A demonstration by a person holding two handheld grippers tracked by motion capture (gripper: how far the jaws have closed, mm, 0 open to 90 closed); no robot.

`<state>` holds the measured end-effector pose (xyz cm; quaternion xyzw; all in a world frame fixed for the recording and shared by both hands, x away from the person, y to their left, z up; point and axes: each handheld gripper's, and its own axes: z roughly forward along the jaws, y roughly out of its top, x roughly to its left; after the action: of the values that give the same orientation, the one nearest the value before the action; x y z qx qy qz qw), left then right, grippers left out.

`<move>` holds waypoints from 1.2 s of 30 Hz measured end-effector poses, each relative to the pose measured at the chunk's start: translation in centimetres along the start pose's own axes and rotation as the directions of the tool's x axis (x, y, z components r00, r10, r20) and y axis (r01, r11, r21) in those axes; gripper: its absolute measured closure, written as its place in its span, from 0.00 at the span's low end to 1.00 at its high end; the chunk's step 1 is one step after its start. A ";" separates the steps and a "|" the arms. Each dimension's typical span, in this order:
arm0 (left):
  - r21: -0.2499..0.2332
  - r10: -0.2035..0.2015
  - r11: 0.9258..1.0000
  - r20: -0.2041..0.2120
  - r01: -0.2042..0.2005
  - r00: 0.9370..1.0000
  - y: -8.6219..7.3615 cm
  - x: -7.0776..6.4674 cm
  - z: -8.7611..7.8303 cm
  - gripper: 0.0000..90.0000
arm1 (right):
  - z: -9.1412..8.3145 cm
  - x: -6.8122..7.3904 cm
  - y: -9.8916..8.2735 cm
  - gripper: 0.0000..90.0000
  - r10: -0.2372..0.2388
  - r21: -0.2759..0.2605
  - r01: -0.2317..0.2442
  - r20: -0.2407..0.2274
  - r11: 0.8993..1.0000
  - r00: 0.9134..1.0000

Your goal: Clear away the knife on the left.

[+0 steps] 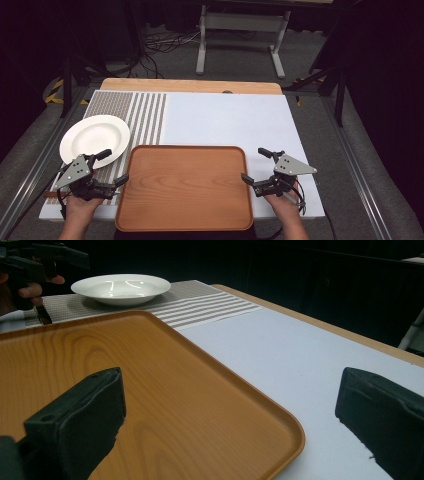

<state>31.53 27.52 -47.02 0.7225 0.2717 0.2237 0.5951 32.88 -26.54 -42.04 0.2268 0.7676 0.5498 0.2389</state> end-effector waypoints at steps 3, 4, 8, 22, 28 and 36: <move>-0.002 -0.010 1.000 0.009 0.010 1.000 0.1 0.1 -0.1 0.00 | -0.1 0.0 0.0 0.01 -0.002 -0.004 0.002 -0.002 1.000 1.000; -0.003 -0.012 1.000 0.010 0.012 1.000 0.2 0.1 -0.1 0.00 | -0.1 0.0 0.0 0.01 0.000 -0.007 0.000 -0.004 1.000 1.000; 0.003 -0.008 1.000 0.017 0.008 1.000 0.4 0.0 -0.1 0.00 | -0.1 0.0 0.0 0.01 0.003 -0.010 -0.003 -0.005 1.000 1.000; 0.048 0.009 0.999 0.058 -0.012 0.998 1.4 0.3 -0.5 0.01 | 0.0 -0.1 -0.1 0.01 0.010 -0.013 -0.010 -0.009 1.000 1.000; 0.101 0.041 0.994 0.106 -0.051 0.994 2.5 0.6 -0.8 0.05 | 0.1 -0.1 -0.1 0.01 0.010 -0.007 -0.010 -0.021 1.000 1.000; 0.206 0.072 0.972 0.185 -0.110 0.980 3.8 1.1 -0.9 0.06 | 0.1 -0.1 -0.1 0.01 0.009 -0.008 -0.009 -0.026 1.000 1.000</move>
<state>32.20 28.36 -43.07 0.8115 0.2070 0.1551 0.5240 32.98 -26.59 -42.17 0.2218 0.7674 0.5570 0.2273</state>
